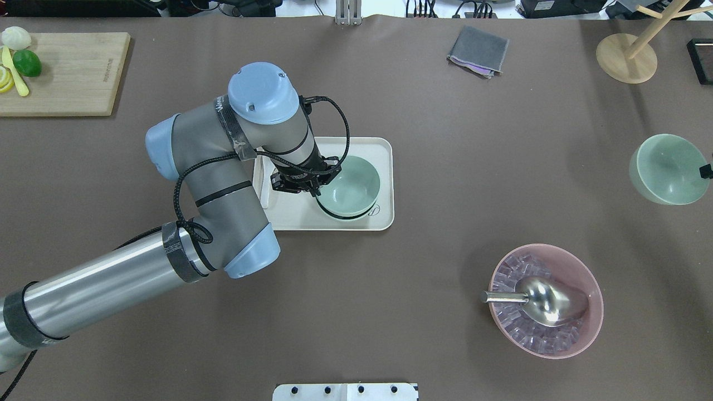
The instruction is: Stack green bowls together
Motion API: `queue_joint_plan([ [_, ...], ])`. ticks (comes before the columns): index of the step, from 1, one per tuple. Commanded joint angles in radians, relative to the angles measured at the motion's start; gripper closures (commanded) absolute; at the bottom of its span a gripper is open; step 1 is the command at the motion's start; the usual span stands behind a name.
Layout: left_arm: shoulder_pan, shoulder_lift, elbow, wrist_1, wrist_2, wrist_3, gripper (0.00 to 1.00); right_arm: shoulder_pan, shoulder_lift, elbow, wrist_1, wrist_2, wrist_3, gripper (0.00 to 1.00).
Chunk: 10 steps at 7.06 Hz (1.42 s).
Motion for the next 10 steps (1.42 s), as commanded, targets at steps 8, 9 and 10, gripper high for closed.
queue_joint_plan([
  [8, -0.002, 0.002, 0.026, -0.034, 0.002, 0.002, 1.00, 0.000, 0.000, 0.000, 0.001, -0.002, 0.000, 1.00],
  [9, -0.002, 0.002, 0.026, -0.035, 0.002, 0.002, 1.00, 0.000, 0.000, 0.000, 0.001, -0.002, 0.000, 1.00],
  [10, -0.002, 0.002, 0.026, -0.036, 0.002, 0.002, 1.00, 0.000, 0.000, 0.000, 0.001, -0.002, 0.000, 1.00],
])
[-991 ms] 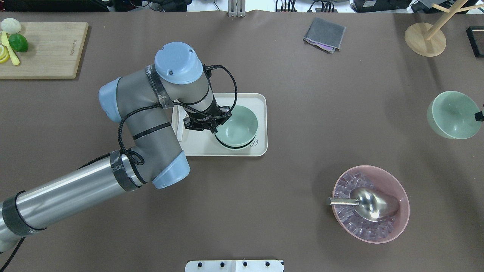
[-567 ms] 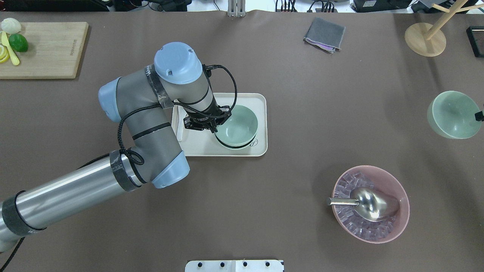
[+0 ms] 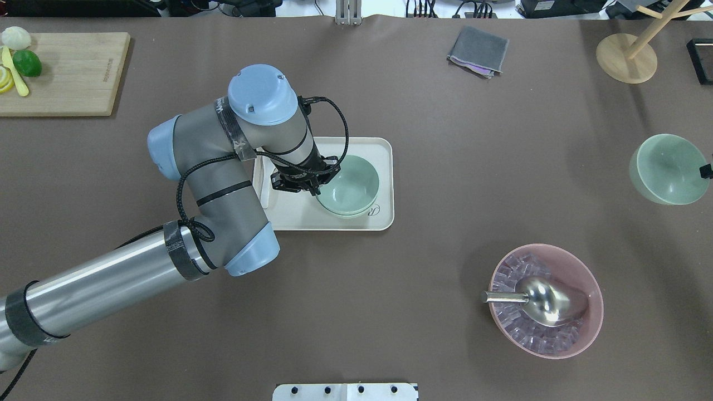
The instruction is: Stack green bowls together
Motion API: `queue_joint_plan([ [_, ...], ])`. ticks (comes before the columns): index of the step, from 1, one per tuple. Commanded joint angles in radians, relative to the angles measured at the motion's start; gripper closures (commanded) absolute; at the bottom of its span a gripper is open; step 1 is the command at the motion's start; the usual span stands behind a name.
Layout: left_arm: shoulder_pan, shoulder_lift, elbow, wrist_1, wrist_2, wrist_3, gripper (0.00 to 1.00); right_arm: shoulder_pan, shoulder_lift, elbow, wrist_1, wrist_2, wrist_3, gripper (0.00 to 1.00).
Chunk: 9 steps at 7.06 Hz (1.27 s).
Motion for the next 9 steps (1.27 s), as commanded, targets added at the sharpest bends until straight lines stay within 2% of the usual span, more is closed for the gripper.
queue_joint_plan([
  [1, 0.000, 0.000, 0.001, -0.001, 0.000, 0.000, 1.00, 0.000, 0.000, 0.000, 0.000, 0.000, 0.000, 1.00],
  [5, 0.000, 0.002, 0.005, -0.001, 0.000, 0.002, 0.99, 0.000, 0.000, 0.000, 0.000, 0.000, 0.000, 1.00],
  [6, 0.000, 0.003, 0.005, -0.001, 0.001, 0.003, 0.78, 0.000, 0.000, 0.000, 0.000, 0.002, 0.000, 1.00],
  [8, 0.000, 0.003, 0.005, -0.001, 0.025, 0.009, 0.21, 0.000, 0.002, 0.000, 0.000, 0.002, 0.000, 1.00],
  [9, 0.000, 0.003, -0.001, -0.001, 0.037, 0.009, 0.04, 0.000, 0.003, 0.000, 0.000, 0.003, -0.002, 1.00],
])
